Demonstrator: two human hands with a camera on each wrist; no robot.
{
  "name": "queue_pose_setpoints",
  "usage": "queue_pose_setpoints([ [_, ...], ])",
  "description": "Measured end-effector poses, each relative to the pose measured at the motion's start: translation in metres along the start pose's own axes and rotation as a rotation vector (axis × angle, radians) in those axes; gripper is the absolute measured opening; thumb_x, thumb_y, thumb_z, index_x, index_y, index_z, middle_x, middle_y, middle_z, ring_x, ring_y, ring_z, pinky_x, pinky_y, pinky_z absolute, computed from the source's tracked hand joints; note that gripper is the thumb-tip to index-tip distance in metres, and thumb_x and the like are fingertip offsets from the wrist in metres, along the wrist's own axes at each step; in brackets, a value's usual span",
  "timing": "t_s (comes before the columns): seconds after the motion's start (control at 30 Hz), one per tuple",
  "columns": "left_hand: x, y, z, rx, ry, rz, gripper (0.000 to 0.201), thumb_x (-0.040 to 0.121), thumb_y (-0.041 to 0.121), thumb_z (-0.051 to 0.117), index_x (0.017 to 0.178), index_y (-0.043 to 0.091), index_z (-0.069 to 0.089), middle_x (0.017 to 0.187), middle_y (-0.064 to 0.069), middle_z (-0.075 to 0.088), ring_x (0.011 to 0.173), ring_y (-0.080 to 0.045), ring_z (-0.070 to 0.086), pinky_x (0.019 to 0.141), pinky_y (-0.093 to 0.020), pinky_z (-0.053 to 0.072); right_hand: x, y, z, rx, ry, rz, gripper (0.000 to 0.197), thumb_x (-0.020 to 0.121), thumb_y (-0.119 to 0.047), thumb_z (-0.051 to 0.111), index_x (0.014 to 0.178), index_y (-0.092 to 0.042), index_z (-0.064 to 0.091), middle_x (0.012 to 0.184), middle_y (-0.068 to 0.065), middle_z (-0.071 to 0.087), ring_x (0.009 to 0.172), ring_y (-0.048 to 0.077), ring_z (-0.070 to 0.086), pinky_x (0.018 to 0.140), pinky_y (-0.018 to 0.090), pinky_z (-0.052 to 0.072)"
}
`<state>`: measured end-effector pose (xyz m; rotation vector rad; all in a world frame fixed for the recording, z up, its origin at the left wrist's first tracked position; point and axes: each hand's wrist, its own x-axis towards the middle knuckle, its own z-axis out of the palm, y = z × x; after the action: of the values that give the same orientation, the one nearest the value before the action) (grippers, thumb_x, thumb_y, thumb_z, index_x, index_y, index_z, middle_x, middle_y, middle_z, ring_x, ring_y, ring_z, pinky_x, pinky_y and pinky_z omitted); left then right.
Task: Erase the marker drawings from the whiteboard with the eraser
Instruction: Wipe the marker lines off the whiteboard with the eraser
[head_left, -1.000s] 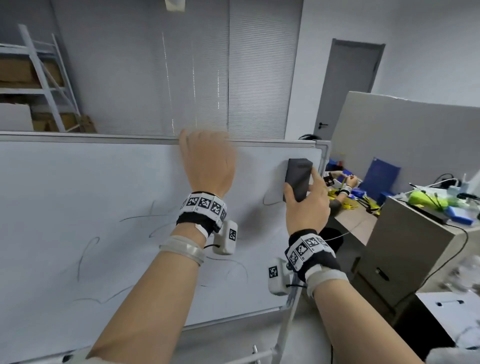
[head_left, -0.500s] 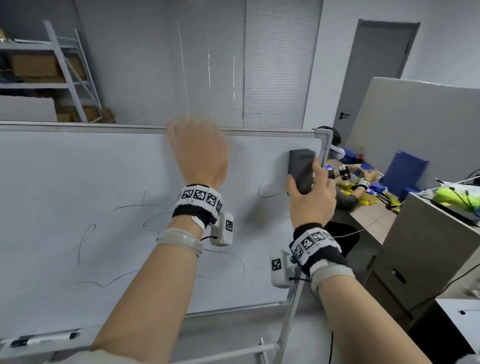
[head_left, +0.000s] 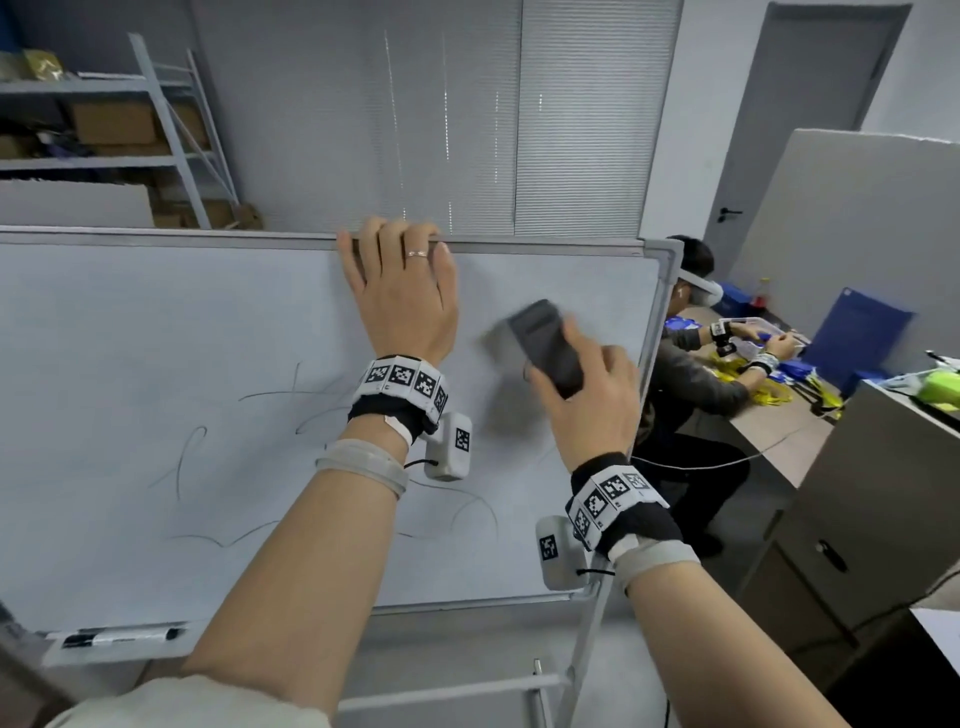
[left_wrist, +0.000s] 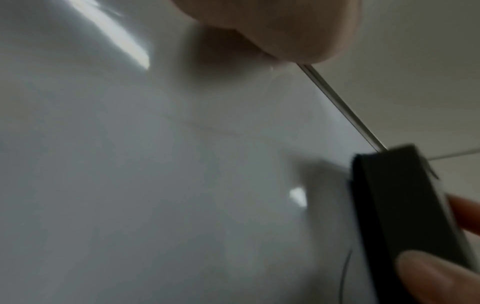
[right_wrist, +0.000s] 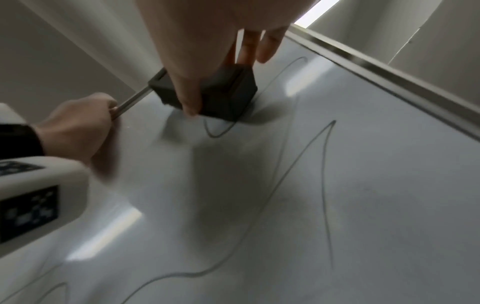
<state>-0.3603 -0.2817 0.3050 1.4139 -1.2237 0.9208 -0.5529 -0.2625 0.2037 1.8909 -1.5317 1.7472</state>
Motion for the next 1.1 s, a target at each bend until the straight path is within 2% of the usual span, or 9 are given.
queue_pose_setpoints([
  [0.13,-0.002,0.002,0.001,-0.005,0.033,0.003,0.023,0.097,0.030,0.047,0.107,0.021,0.066,0.114,0.003,0.061,0.123,-0.024,0.051,0.121,-0.054,0.020,0.000,0.023,-0.011,0.035,0.194,0.246,0.062,0.083,-0.045,0.076,0.140,-0.036,0.054,0.109,0.007,0.056,0.102,0.027,0.051,0.086,0.045,0.052],
  [0.23,-0.001,0.001,0.001,-0.017,0.033,0.002,0.023,0.096,0.030,0.048,0.107,0.020,0.066,0.114,0.003,0.061,0.122,-0.024,0.051,0.120,-0.054,0.020,-0.007,0.014,-0.004,0.131,0.202,0.330,0.064,0.082,-0.038,0.081,0.140,-0.034,0.054,0.109,0.003,0.050,0.103,0.026,0.051,0.084,0.038,0.050],
  [0.33,0.000,-0.003,0.000,-0.021,0.023,-0.001,0.024,0.097,0.030,0.047,0.108,0.021,0.066,0.115,0.004,0.061,0.123,-0.023,0.050,0.121,-0.054,0.020,-0.022,-0.011,0.008,0.174,-0.033,0.160,0.064,0.076,-0.034,0.086,0.134,-0.031,0.059,0.104,0.000,0.048,0.097,0.025,0.052,0.084,0.030,0.044],
  [0.43,-0.001,-0.006,-0.002,-0.007,0.000,0.019,0.027,0.099,0.031,0.043,0.112,0.023,0.065,0.118,0.005,0.060,0.125,-0.023,0.050,0.122,-0.052,0.018,-0.033,-0.020,0.015,0.041,-0.179,-0.027,0.064,0.074,-0.037,0.085,0.133,-0.036,0.058,0.098,0.002,0.053,0.092,0.025,0.052,0.081,0.042,0.049],
  [0.53,-0.003,-0.007,-0.005,0.012,-0.014,0.048,0.028,0.099,0.031,0.042,0.114,0.025,0.064,0.118,0.006,0.060,0.125,-0.022,0.049,0.122,-0.051,0.017,-0.033,-0.007,0.009,-0.015,-0.069,0.033,0.065,0.074,-0.038,0.085,0.134,-0.035,0.059,0.098,0.004,0.056,0.091,0.028,0.054,0.082,0.041,0.047],
  [0.7,-0.004,-0.002,-0.008,-0.010,0.030,0.033,0.025,0.097,0.028,0.046,0.111,0.023,0.065,0.115,0.005,0.060,0.123,-0.021,0.050,0.122,-0.051,0.017,-0.024,0.024,-0.015,0.076,0.184,0.388,0.064,0.080,-0.036,0.082,0.138,-0.032,0.055,0.114,0.010,0.058,0.105,0.031,0.053,0.089,0.045,0.049],
  [0.9,-0.006,-0.002,-0.009,0.004,0.063,0.023,0.024,0.098,0.027,0.046,0.110,0.022,0.066,0.115,0.003,0.061,0.124,-0.023,0.051,0.122,-0.052,0.019,-0.030,0.013,-0.015,0.098,0.048,0.280,0.062,0.077,-0.039,0.084,0.131,-0.028,0.056,0.114,0.002,0.057,0.107,0.022,0.054,0.084,0.035,0.049],
  [1.03,-0.007,0.001,-0.010,0.025,0.056,0.026,0.026,0.097,0.027,0.044,0.111,0.022,0.066,0.116,0.003,0.061,0.125,-0.024,0.051,0.120,-0.054,0.021,-0.010,0.027,-0.031,0.125,0.162,0.488,0.059,0.077,-0.042,0.081,0.127,-0.028,0.053,0.116,0.000,0.058,0.111,0.023,0.055,0.091,0.045,0.052],
  [1.1,-0.008,0.004,-0.012,0.025,0.070,0.007,0.026,0.097,0.027,0.044,0.110,0.022,0.066,0.117,0.003,0.061,0.126,-0.023,0.050,0.120,-0.055,0.020,-0.008,0.033,-0.035,0.066,0.150,0.507,0.059,0.079,-0.042,0.080,0.128,-0.024,0.052,0.118,0.002,0.057,0.113,0.024,0.054,0.090,0.047,0.052],
])
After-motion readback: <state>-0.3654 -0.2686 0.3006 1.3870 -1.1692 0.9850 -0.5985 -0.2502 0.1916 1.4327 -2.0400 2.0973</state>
